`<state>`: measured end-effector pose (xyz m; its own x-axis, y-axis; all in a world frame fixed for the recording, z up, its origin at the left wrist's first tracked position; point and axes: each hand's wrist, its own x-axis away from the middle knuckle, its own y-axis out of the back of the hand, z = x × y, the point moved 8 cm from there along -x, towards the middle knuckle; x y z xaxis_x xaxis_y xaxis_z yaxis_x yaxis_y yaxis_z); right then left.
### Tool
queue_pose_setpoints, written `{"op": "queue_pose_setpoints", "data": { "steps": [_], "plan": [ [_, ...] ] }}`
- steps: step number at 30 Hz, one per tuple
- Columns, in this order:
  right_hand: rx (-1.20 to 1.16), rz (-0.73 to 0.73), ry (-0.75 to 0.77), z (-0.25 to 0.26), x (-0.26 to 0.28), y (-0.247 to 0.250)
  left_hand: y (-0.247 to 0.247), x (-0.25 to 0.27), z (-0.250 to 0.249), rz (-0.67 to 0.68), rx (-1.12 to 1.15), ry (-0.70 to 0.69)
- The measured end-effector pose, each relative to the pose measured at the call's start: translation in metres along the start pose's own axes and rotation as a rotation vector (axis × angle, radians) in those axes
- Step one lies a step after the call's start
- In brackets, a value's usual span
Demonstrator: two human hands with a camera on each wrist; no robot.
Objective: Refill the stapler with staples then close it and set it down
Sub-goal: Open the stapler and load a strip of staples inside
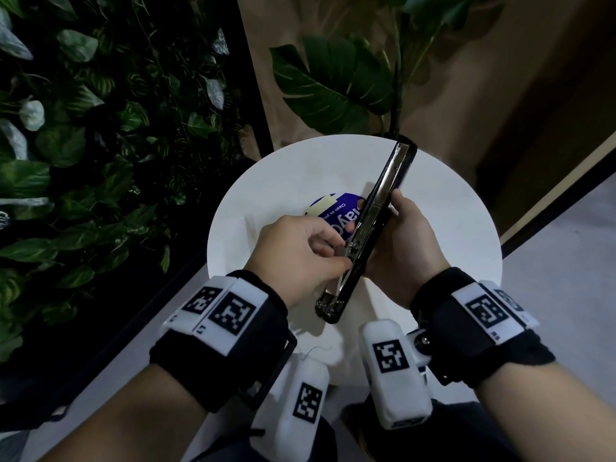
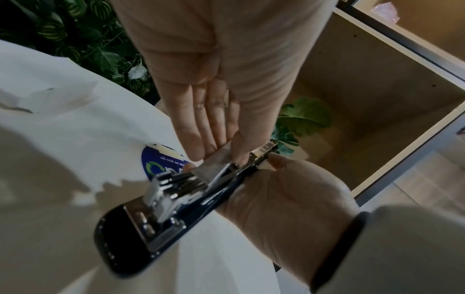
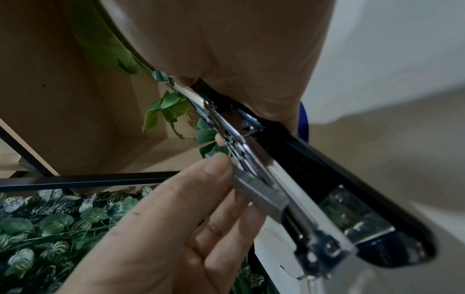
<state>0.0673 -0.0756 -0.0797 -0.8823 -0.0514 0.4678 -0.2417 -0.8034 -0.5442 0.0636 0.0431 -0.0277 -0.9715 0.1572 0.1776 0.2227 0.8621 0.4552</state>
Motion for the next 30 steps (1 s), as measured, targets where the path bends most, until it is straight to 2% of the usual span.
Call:
{"op": "queue_pose_setpoints", "data": {
  "steps": [30],
  "plan": [
    [0.020, -0.006, 0.031, 0.008, 0.000, -0.005, 0.003, 0.000, -0.013, -0.048, 0.100, -0.024]
  ]
}}
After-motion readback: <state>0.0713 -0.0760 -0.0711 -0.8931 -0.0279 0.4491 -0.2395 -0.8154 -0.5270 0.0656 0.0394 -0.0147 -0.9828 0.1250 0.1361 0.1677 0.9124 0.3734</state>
